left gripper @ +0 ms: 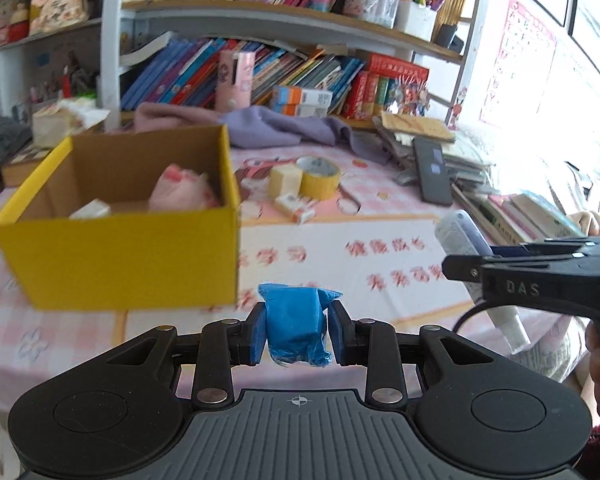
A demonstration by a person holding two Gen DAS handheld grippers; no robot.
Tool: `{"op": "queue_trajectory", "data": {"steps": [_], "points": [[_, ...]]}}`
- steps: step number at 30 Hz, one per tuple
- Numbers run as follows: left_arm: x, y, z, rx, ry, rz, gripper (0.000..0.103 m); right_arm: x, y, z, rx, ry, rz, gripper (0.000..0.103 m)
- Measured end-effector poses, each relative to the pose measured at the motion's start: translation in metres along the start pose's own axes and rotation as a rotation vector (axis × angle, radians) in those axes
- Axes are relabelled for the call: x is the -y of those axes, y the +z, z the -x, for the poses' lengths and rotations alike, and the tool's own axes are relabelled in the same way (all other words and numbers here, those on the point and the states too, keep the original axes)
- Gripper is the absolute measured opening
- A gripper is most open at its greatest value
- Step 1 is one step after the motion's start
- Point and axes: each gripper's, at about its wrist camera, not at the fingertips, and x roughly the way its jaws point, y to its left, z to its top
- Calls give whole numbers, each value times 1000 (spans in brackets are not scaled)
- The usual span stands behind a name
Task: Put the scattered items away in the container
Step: 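Lift the blue item with the left tool while the right tool carries the spray bottle to the yellow box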
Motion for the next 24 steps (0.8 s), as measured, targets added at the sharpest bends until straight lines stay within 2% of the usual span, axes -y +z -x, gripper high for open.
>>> {"op": "queue_trajectory", "data": {"steps": [4,9,24], "points": [[-4,-15,18,-25,3,-20,30,-18,-18,11,-36,24,-21,31],[-16,-27,39,-22,23,-18,30,-49,-33,26,-45,61,15,31],[-55,-52,78,-7,84,47,30,-108,-46,44,-58,129,122,31]]}}
